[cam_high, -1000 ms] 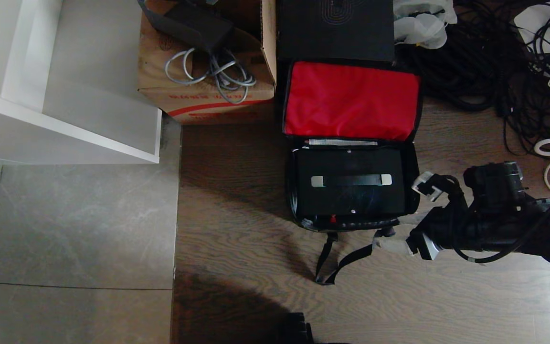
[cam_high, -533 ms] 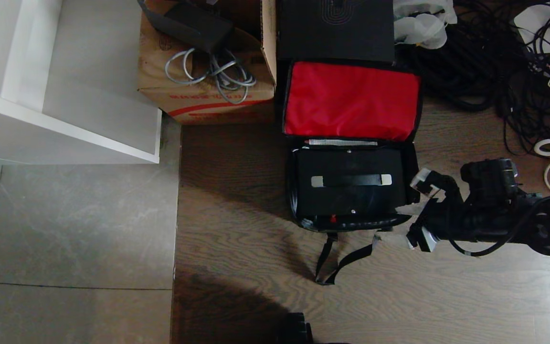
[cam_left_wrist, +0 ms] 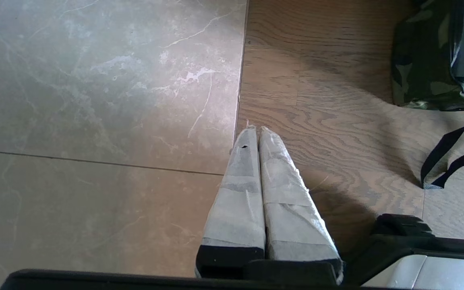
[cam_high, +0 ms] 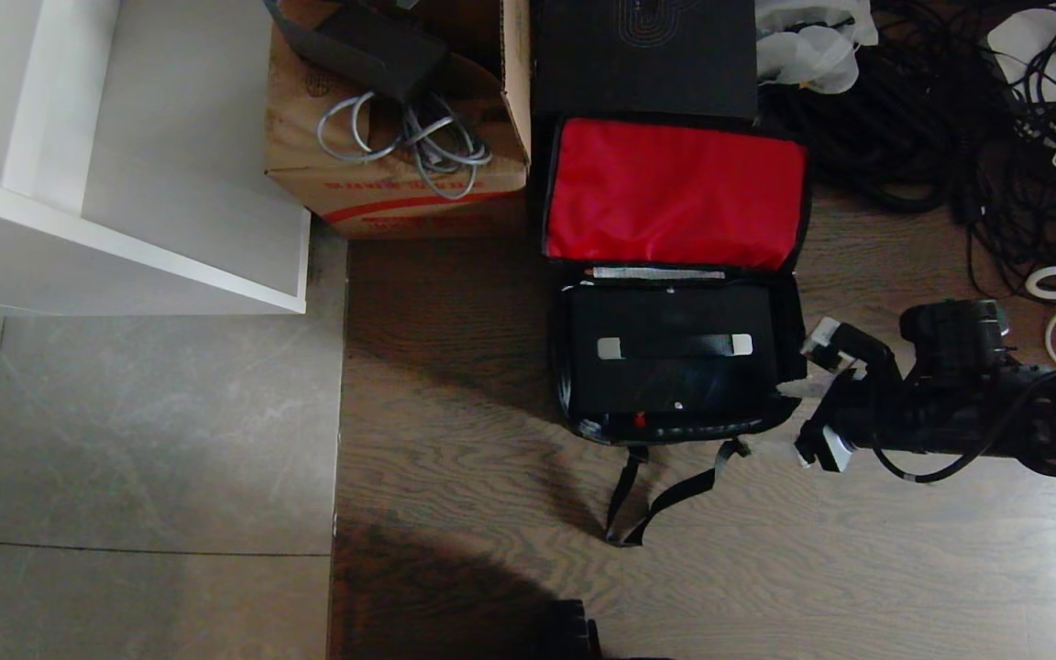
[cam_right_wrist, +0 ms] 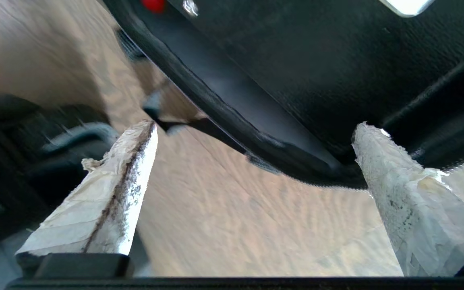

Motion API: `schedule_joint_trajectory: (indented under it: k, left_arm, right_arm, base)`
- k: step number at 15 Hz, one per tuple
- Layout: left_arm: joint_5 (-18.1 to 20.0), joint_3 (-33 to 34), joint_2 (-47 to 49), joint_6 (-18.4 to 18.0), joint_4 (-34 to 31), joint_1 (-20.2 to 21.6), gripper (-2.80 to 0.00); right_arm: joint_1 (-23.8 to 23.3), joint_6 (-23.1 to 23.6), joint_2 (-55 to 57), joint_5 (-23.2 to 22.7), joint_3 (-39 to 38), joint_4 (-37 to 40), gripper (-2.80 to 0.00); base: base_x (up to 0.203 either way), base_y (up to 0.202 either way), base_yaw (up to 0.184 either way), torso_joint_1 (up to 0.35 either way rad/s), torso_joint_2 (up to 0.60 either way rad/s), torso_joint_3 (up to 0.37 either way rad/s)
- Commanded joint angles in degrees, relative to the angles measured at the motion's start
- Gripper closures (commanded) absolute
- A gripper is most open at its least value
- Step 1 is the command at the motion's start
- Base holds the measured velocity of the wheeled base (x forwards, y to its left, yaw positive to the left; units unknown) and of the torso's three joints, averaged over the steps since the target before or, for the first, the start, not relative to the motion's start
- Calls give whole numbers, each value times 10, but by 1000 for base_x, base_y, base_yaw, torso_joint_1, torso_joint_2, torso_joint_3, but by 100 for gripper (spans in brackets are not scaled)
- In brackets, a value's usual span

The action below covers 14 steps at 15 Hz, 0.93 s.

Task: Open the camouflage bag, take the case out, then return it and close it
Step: Grip the handle

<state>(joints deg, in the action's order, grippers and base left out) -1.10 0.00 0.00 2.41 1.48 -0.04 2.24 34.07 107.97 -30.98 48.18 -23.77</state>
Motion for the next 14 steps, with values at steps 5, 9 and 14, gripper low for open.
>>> schedule_joint_trajectory:
  k: [5,9,14]
  left_arm:
    - [0,5,0,0,0,0,0]
    - [0,5,0,0,0,0,0]
    - [0,4,0,0,0,0,0]
  right_arm:
    - [-13,38,18,1,-4,0,-280]
    - [-13,81,26,2,-4,-2,-280]
    - [-9,102,30,0,-24,8,-280]
  base:
    - [0,0,0,0,0,0]
    - [0,0,0,0,0,0]
    - [0,0,0,0,0,0]
